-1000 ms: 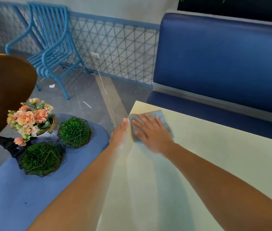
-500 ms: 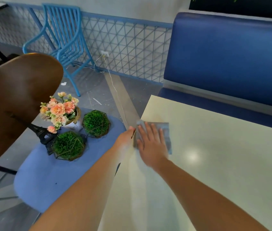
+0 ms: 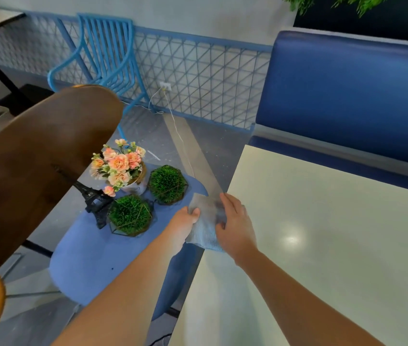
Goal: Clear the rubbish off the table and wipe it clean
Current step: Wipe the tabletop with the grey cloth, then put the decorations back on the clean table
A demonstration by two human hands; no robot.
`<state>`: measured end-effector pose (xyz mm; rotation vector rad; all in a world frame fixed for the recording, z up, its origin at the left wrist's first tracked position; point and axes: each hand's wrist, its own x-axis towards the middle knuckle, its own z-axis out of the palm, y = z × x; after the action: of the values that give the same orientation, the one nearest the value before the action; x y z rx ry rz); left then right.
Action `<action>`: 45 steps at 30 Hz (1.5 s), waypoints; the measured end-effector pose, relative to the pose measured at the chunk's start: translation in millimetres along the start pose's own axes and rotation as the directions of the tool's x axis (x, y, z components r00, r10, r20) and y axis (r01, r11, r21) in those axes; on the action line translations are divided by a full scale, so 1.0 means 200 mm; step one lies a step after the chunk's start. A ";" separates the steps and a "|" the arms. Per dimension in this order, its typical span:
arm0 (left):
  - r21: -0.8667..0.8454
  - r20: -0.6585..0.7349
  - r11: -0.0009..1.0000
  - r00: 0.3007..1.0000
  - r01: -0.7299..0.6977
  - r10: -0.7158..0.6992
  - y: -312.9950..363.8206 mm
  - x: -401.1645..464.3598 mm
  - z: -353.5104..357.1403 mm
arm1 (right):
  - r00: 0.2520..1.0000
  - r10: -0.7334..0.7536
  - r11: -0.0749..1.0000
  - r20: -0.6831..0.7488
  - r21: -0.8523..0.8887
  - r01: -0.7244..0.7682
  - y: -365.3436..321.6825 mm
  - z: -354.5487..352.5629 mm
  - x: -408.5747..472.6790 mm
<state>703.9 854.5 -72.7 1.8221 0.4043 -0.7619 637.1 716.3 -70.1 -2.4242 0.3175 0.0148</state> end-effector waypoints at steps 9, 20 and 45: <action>-0.110 -0.004 0.994 1.000 -0.019 0.019 -0.30 -0.15 -0.44 | 0.963 -0.102 0.894 0.248 -0.402 0.198 -0.27 0.18 0.00; 0.148 -0.308 0.987 0.951 0.061 -0.013 -0.80 -0.17 -0.81 | 0.886 0.004 0.999 0.464 -0.043 0.019 -0.50 0.69 -0.13; 0.201 -0.327 0.979 0.941 -0.017 0.083 -0.44 0.19 -0.94 | 0.901 0.146 0.926 0.408 0.263 -0.269 -0.64 0.78 0.23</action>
<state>736.0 1059.0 -117.6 2.1487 0.5142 -0.4673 722.4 899.9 -113.2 -2.0038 0.3695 0.4937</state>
